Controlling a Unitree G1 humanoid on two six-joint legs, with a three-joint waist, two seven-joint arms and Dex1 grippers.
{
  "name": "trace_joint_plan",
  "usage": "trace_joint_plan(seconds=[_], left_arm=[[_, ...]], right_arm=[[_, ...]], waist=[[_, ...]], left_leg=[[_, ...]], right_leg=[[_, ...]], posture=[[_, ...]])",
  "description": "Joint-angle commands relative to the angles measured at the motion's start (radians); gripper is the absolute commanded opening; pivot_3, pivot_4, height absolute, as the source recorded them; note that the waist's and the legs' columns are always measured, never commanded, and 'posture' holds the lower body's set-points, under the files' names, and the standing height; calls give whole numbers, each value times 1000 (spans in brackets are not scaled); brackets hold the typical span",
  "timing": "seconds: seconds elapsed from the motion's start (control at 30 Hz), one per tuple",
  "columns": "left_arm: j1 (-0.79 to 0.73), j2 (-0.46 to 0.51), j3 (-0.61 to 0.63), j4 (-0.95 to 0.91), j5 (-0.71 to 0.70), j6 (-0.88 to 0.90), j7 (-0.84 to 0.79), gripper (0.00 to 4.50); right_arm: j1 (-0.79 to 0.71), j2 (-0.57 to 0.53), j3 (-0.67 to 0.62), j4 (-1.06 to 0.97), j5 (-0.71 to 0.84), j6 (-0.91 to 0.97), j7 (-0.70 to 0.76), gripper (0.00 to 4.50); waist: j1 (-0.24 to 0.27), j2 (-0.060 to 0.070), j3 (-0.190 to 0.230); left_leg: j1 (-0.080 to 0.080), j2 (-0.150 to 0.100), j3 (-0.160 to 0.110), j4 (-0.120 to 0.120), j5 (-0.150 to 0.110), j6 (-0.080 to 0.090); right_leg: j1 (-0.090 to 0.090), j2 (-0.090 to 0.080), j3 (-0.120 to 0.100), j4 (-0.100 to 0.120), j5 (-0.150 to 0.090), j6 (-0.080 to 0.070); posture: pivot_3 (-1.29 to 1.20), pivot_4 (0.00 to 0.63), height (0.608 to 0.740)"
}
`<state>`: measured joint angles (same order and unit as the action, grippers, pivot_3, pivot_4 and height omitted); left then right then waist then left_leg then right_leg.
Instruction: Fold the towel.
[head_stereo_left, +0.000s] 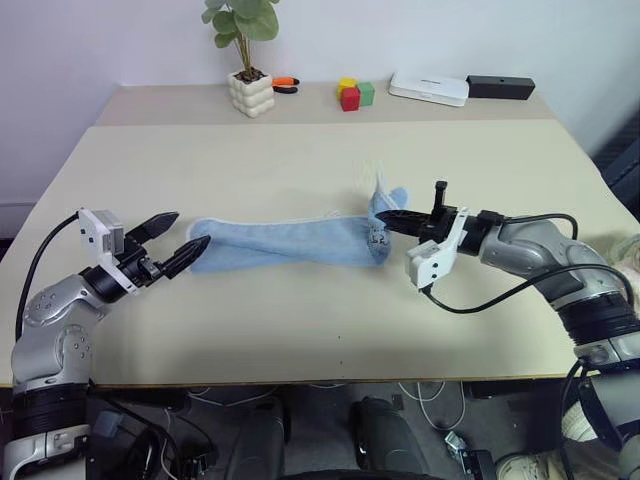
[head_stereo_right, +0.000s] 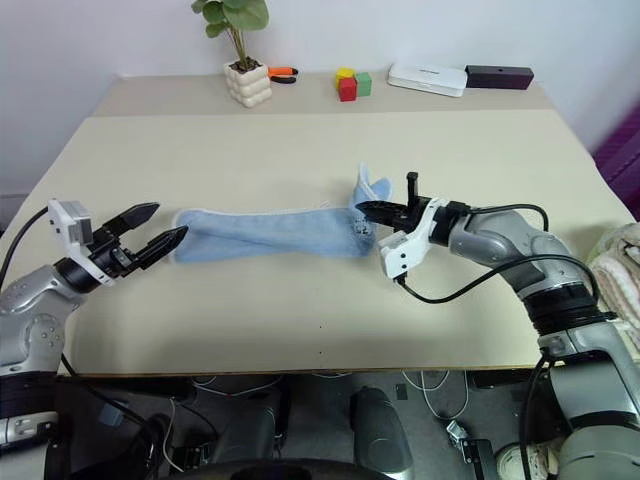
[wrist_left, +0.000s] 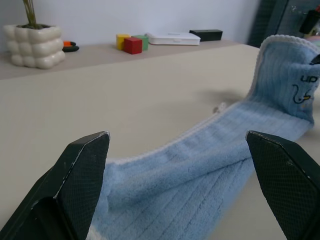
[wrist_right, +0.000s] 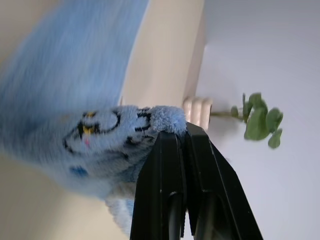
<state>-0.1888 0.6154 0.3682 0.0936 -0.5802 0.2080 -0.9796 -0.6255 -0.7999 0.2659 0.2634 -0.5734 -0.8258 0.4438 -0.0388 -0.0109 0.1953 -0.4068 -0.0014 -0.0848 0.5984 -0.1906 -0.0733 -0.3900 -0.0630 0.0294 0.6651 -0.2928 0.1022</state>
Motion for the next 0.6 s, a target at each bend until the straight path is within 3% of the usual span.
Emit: trace_joint_plan(seconds=[0.03,0.27,0.5,0.6], left_arm=[[2,2,16,-46,-17,-11,3,4500],[6,-9,9,-61,-13,-9,8,4500],[21,-2,19,-82,-20,0,13,4500],[29,0,22,-90,-22,4,17,4500]], right_arm=[[18,44,6,-58,53,41,22,34],[24,200,55,-46,16,129,-6,34],[24,271,87,2,-11,170,-35,34],[18,324,91,58,70,244,31,929]], waist=[[-1,0,0],[-6,0,0],[-1,-1,-1],[-4,-2,-1]], left_leg=[[0,0,0,0,0,0],[0,0,0,0,0,0],[0,0,0,0,0,0],[0,0,0,0,0,0]], right_leg=[[0,0,0,0,0,0],[-1,1,0,0,0,0],[0,0,0,0,0,0],[0,0,0,0,0,0]], posture=[[0,150,740],[0,150,740],[0,150,740],[0,150,740]])
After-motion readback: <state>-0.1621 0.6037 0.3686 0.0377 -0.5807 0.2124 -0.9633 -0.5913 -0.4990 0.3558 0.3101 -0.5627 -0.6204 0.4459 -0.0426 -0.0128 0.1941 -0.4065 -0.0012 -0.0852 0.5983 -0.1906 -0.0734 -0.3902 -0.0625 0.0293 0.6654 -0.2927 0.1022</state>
